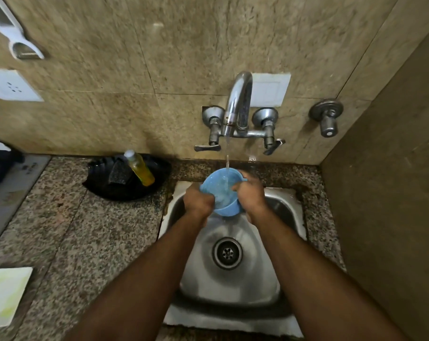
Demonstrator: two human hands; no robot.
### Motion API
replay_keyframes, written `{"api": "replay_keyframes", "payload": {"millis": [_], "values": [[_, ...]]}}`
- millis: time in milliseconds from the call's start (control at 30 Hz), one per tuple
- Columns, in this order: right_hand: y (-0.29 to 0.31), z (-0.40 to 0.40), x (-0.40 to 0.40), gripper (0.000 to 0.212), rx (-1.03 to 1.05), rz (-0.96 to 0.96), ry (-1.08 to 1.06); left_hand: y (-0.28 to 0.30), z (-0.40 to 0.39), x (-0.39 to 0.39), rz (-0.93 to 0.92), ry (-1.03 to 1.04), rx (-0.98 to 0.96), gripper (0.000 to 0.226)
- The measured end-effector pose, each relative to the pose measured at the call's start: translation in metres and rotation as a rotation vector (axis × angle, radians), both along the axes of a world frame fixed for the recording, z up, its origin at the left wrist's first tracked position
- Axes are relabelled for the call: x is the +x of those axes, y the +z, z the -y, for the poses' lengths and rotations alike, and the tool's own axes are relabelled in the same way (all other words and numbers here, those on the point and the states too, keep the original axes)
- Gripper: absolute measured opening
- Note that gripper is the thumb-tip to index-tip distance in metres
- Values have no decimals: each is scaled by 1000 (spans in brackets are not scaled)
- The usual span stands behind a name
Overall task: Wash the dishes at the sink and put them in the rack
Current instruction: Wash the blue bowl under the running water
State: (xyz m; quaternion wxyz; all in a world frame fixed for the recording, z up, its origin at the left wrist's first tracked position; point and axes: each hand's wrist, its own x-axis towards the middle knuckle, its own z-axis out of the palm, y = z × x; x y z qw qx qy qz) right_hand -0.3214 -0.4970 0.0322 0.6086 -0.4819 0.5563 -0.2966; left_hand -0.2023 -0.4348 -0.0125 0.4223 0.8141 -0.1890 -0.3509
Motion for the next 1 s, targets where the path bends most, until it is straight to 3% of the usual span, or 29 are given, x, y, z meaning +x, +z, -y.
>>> {"api": "replay_keyframes", "payload": {"millis": [167, 267, 333, 400, 467, 567, 600, 700, 733, 833, 933, 1000], "values": [[4, -21, 1, 52, -86, -23, 19, 22, 14, 22, 661, -432, 227, 25], [-1, -22, 2, 47, -4, 18, -37, 26, 22, 31, 842, -579, 321, 43], [-3, -19, 5, 40, -4, -46, -42, 25, 24, 31, 876, -576, 340, 62], [1, -16, 8, 30, -55, -92, -59, 20, 27, 23, 946, -581, 384, 57], [6, -13, 9, 35, -135, -141, -90, 13, 28, 8, 1014, -697, 428, 46], [4, -13, 8, 42, -178, -119, -88, 3, 31, 2, 897, -844, 363, 60], [3, -13, 7, 41, -165, -103, -80, 4, 31, 5, 867, -859, 301, 58], [-1, -12, 5, 43, -134, 4, -70, 22, 31, 26, 852, -877, 85, 23], [0, -12, 4, 43, -122, 53, -87, 21, 31, 36, 827, -869, 13, 23], [0, -14, -1, 50, -72, 157, -112, 25, 32, 46, 794, -847, -94, 54], [-3, -14, -3, 52, -21, 192, -115, 24, 34, 39, 877, -859, -29, 81], [-4, -12, -6, 54, -10, 187, -105, 25, 35, 37, 910, -822, 35, 83]]}}
